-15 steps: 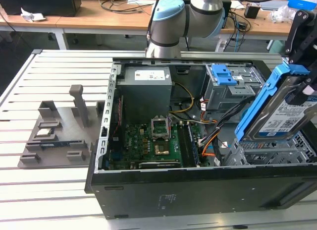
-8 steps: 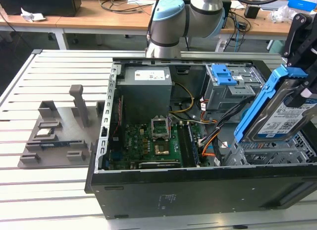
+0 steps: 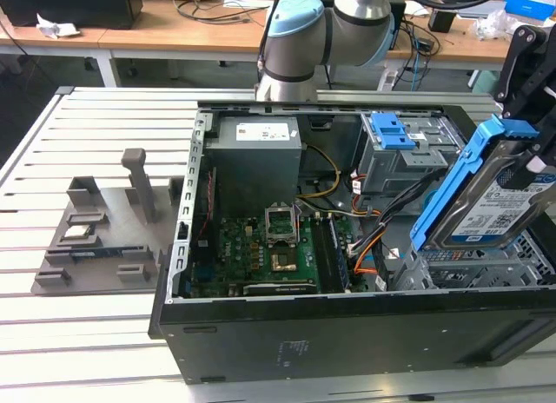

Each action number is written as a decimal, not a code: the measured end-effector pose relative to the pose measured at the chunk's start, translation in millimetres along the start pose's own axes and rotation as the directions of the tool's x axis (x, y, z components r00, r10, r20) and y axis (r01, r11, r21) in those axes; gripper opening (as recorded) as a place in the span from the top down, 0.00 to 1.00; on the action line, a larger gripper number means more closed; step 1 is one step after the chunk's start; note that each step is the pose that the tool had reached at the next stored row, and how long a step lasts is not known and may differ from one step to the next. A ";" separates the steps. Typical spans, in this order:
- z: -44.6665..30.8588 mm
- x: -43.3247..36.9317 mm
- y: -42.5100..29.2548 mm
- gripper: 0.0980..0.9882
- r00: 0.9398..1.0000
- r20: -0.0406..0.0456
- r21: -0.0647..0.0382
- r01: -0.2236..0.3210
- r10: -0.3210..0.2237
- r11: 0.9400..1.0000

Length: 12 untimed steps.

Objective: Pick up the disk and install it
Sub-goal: 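Pick up the disk, then insert the disk into the insertion slot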

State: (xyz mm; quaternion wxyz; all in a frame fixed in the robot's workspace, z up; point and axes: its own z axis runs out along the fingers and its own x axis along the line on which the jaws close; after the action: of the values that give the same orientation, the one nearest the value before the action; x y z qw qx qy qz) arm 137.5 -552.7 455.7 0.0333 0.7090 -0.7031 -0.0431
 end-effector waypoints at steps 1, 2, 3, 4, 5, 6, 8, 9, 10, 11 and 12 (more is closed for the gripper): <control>0.0 0.0 0.0 0.70 1.000 0.000 0.000 0.000 0.000 1.000; 0.0 0.0 0.0 0.70 1.000 0.000 0.000 0.000 0.000 1.000; 0.1 0.0 0.0 0.70 1.000 0.000 0.000 0.000 0.000 1.000; 0.1 0.0 0.0 0.70 1.000 0.000 0.000 0.000 0.000 1.000; 0.1 0.0 0.0 0.70 1.000 0.000 0.000 0.000 0.000 1.000; 0.2 0.0 0.0 0.70 1.000 0.000 0.000 0.000 0.000 1.000; 0.2 0.0 0.0 0.70 1.000 0.000 0.000 0.000 0.000 1.000; 0.3 0.0 -0.3 0.70 1.000 0.000 0.000 0.000 0.000 1.000; 0.3 -0.1 -0.9 0.70 1.000 0.000 0.000 0.000 0.000 1.000; -0.1 -2.2 -7.7 0.70 1.000 0.000 0.000 0.000 0.000 1.000; 1.3 -4.4 -12.1 0.70 1.000 0.000 0.000 0.000 0.000 1.000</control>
State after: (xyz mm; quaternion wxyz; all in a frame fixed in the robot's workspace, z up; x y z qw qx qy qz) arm 149.4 -548.2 453.2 0.0336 0.7090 -0.7031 -0.0430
